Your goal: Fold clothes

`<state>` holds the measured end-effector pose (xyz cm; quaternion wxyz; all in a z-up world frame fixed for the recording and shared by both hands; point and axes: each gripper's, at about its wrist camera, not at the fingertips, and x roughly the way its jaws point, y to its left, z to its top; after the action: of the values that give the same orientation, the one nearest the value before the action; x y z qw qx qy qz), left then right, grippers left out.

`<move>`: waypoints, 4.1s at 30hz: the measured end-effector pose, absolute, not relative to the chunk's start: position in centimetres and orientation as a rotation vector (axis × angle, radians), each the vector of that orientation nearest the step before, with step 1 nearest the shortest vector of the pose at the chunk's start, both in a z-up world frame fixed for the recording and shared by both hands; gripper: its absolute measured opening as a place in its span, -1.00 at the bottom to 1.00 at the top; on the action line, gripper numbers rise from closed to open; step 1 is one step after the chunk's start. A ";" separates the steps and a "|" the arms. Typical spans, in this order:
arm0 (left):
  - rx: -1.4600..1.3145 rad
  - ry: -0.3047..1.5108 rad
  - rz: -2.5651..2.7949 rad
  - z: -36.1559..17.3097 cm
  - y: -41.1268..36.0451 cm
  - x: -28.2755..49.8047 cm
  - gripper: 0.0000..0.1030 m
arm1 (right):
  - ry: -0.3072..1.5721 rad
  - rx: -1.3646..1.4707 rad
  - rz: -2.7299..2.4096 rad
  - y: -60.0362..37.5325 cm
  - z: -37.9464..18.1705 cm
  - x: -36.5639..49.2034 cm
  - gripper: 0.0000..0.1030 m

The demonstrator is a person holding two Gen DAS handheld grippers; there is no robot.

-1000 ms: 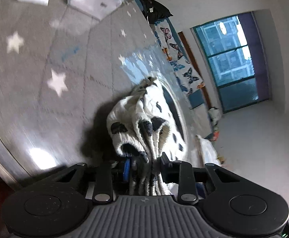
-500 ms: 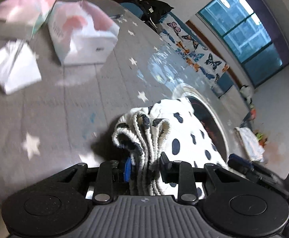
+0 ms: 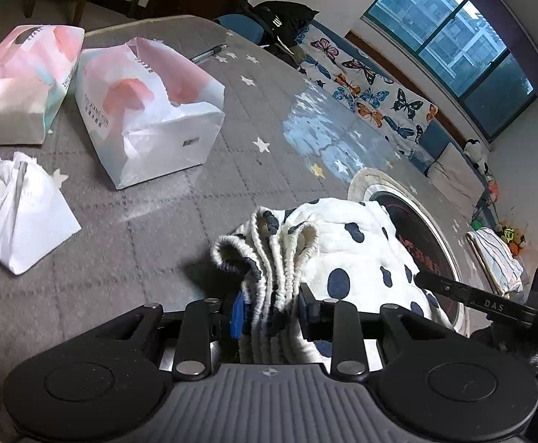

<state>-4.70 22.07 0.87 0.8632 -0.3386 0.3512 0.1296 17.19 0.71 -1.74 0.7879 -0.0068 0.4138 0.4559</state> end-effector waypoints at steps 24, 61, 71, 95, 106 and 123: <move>-0.601 0.757 0.287 2.1 21.6 -3.0 -0.41 | 0.849 0.067 0.981 0.7 -1.3 15.7 -0.88; -0.377 0.846 -0.178 4.0 2.7 19.5 -0.43 | 0.639 0.182 0.405 -26.1 3.5 19.8 -0.89; -0.344 0.872 -0.222 2.9 0.6 22.2 -0.43 | 0.655 0.176 0.333 -28.6 2.3 21.3 -0.89; -0.264 0.779 -0.196 4.8 2.2 22.2 -0.18 | 0.711 0.125 0.276 -29.8 0.5 22.7 -0.77; -0.255 0.747 -0.367 4.6 -1.1 23.2 -0.55 | 0.733 0.130 0.348 -26.8 0.7 26.2 -0.75; -0.286 0.807 -0.355 2.1 -0.4 24.4 -0.58 | 0.771 0.109 0.369 -25.0 -0.5 27.3 -0.64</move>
<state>24.41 -0.38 2.07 0.8945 -0.1378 0.3893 -0.1713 27.32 -25.03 -0.46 0.9085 0.0529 0.3739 0.1788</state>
